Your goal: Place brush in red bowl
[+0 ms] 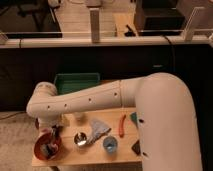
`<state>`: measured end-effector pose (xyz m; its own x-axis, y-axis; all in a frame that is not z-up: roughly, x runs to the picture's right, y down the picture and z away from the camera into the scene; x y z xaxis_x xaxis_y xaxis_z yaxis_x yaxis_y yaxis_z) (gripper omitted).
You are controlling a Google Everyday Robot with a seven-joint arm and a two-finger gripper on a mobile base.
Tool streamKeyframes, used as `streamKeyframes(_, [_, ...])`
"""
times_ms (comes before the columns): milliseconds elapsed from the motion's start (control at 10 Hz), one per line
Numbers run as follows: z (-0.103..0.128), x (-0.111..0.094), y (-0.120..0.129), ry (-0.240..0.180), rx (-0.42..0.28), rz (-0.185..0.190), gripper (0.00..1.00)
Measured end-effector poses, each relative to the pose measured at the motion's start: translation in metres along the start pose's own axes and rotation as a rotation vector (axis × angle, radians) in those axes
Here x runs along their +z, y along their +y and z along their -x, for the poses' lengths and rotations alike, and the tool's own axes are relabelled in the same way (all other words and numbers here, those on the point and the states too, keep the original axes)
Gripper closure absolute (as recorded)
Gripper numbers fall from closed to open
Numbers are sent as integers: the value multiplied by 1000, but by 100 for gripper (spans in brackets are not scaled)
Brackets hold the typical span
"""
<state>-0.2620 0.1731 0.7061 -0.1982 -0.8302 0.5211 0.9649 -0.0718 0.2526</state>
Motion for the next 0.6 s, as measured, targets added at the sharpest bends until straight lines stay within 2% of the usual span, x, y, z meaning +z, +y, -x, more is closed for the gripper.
streamKeyframes(600, [-2, -2, 7, 7, -11, 35, 22])
